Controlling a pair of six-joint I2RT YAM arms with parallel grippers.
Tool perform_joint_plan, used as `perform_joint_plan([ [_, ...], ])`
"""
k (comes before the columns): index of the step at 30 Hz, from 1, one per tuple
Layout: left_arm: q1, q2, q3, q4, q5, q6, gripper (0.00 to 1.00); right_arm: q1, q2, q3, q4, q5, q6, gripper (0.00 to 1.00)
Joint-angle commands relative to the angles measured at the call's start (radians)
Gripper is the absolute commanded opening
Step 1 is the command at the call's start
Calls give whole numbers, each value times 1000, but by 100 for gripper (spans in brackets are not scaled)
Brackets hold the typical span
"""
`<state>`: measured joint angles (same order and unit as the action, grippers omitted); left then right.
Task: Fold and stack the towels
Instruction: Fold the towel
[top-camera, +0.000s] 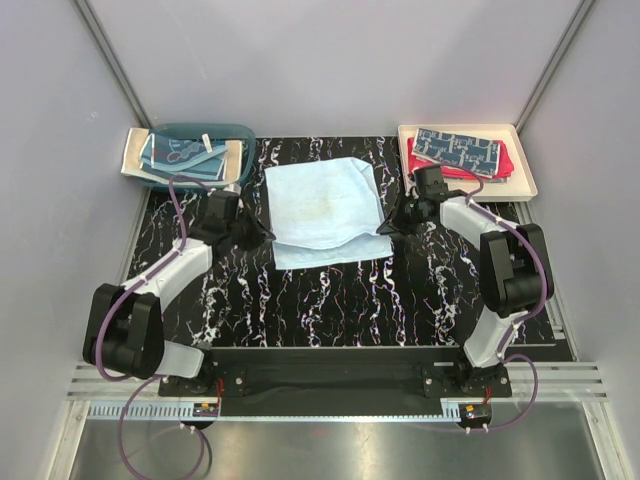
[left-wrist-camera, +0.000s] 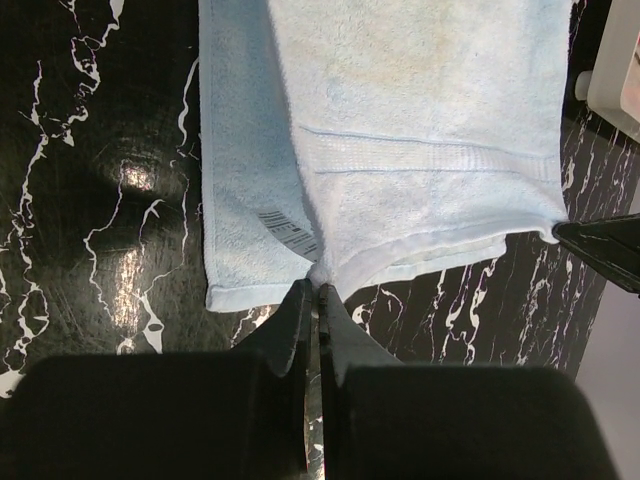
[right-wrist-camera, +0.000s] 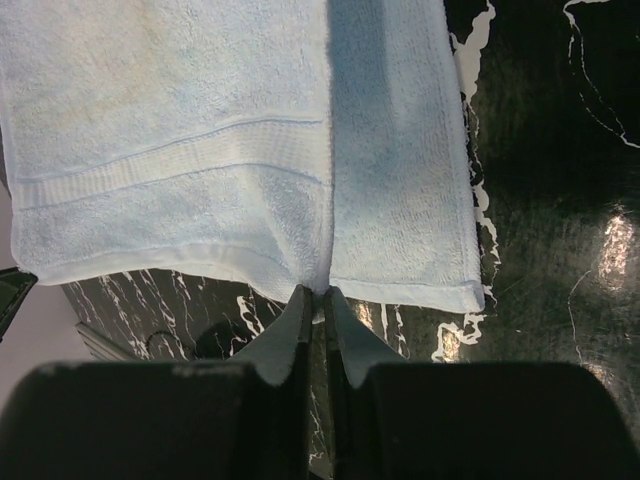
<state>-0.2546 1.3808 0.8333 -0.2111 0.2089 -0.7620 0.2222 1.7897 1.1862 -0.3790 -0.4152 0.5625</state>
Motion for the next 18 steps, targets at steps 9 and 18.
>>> perform_joint_plan([
  [9,-5,-84,-11,3,4,-10,0,5,-98,3,0,58,-26,0],
  [18,-5,-111,-65,12,27,-11,0,6,-138,-22,-6,88,-24,0],
])
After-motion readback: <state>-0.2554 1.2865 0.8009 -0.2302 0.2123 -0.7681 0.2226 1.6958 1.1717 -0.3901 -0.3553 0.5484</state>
